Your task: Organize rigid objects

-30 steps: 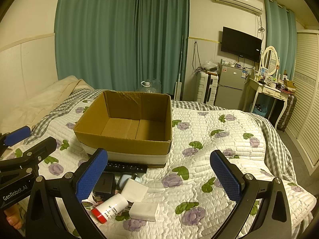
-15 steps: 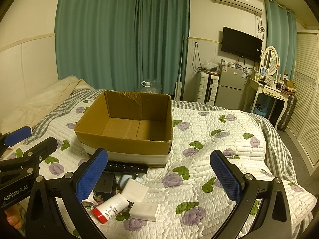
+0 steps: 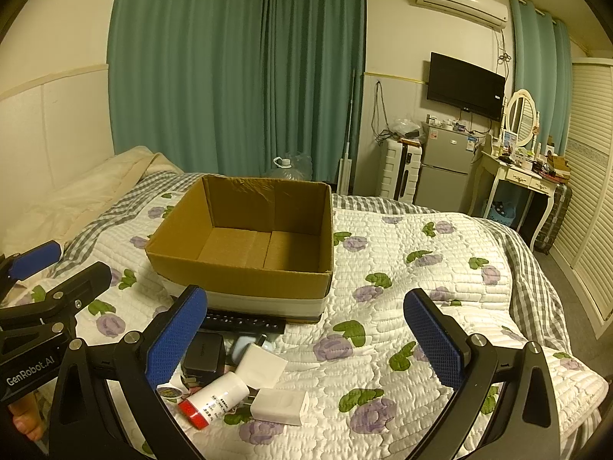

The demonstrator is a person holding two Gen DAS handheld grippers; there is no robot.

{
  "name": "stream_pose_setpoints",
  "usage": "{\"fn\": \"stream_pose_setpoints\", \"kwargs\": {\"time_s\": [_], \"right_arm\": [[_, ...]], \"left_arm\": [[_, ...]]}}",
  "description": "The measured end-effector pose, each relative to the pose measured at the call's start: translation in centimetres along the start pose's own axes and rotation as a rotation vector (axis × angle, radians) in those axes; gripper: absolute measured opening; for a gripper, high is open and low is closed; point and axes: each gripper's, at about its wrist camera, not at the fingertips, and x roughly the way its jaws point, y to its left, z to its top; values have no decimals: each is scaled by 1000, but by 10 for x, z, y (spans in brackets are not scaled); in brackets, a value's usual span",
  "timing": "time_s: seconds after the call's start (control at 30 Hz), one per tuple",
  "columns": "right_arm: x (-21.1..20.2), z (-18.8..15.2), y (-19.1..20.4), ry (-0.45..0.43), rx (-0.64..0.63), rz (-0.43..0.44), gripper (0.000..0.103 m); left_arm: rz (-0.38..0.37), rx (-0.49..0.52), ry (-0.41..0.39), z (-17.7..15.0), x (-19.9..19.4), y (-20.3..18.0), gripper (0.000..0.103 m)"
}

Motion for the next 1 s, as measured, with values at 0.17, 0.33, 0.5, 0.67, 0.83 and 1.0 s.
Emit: {"fn": "stream_pose_setpoints", "kwargs": {"time_s": [0.17,0.33,0.5,0.67,0.83,1.0], "right_arm": [[4,-1,-2,21,-1,6,103],[19,-10,-7,67,3,9,103],[40,-24,-13,137,11,9,103],[59,-39,-14,212,5,18,103],[66,-45,-16,240,7,22,103],[72,-50,-13,269,-1,26,103]], "left_arm": [[9,8,17,0,2,3,81],[34,-1,81,-9,23,12,81],[46,-11,201,-30,56,15,81],[10,-27,341,-59,86,9,81],[-21,-35,419,-75,105,3,80],[-79,-80,430,-78,108,7,78]]}}
